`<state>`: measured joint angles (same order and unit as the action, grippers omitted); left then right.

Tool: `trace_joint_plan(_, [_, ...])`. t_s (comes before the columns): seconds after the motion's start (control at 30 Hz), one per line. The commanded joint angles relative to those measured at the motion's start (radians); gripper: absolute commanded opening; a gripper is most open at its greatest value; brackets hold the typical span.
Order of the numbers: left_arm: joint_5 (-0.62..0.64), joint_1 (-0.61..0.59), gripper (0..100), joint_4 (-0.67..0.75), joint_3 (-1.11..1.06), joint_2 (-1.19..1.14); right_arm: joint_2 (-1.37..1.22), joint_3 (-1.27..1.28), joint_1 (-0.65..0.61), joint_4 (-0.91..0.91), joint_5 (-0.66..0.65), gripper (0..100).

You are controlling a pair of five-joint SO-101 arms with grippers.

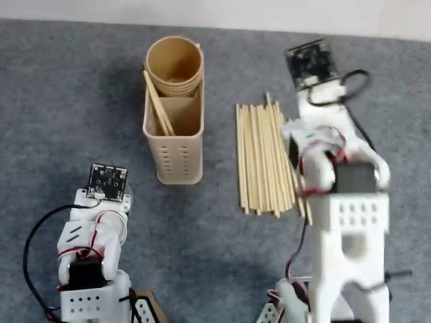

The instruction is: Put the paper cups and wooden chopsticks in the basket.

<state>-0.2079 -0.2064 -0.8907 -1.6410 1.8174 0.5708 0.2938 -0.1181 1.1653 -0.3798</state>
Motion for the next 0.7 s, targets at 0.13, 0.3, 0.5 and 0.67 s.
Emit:
trace_joint_plan(0.13, [0.003,0.001,13,0.015,0.005,0.007,-0.236,0.240,0.081,-0.252,-0.161,16.9])
trace_joint_plan(0.3, [0.003,0.001,13,0.015,0.005,0.007,-0.367,0.289,0.082,-0.334,-0.173,18.0])
trace_joint_plan(0.5, [0.003,0.001,13,0.015,0.005,0.007,-0.486,0.288,0.084,-0.404,-0.172,18.0])
trace_joint_plan(0.67, [0.003,0.001,13,0.015,0.005,0.007,-0.561,0.288,0.085,-0.433,-0.175,18.0])
